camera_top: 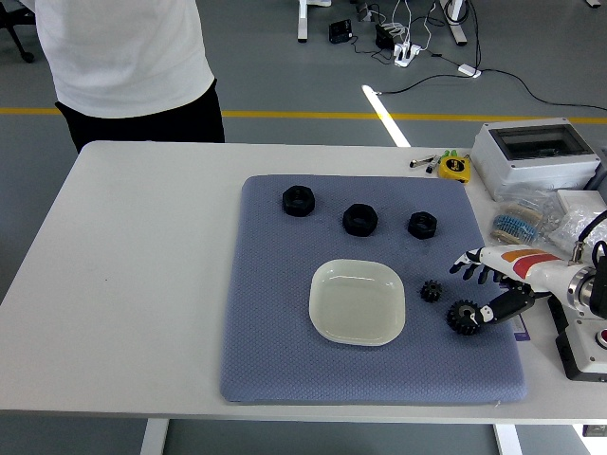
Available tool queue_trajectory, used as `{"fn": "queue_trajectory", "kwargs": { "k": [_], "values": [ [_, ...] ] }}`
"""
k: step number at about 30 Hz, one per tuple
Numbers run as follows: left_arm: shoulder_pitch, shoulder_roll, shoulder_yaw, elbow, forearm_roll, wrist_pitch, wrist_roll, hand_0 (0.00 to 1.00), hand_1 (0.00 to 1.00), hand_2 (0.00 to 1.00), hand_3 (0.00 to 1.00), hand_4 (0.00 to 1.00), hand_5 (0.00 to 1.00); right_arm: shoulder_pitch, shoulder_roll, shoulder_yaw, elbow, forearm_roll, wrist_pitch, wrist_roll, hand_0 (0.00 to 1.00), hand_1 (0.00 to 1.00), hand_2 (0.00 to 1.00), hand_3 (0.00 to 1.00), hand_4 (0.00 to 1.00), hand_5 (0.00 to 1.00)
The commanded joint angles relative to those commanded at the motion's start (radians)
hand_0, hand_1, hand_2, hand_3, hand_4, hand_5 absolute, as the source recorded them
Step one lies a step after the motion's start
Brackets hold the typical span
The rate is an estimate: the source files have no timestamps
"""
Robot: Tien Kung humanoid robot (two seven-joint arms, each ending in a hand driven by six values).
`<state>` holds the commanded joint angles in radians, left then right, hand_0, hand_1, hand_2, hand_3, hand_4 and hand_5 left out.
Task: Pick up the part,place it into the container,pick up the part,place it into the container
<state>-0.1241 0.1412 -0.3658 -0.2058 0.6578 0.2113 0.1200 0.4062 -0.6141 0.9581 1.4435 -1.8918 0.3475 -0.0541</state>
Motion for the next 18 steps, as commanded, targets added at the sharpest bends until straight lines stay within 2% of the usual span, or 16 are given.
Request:
{"fn": "queue_trajectory", "kwargs": {
  "k": [5,18],
  "values": [
    [-0.001,0.000,0.003,0.000,-0.007,0.001,-0.002,0.711,0.648,0.668,0.581,0.677,0.634,-0.010,0.000,-0.010,-0.004,-0.005,0.005,0.002,0.524,0.588,0.685,0.782,0.998,0.446],
    [-0.002,0.000,0.005,0.000,-0.011,0.000,-0.002,0.710,0.649,0.669,0.581,0.678,0.636,-0.015,0.016,-0.023,-0.055,-0.023,-0.047,0.014,0.497,0.570,0.669,0.761,0.998,0.444]
  ]
}}
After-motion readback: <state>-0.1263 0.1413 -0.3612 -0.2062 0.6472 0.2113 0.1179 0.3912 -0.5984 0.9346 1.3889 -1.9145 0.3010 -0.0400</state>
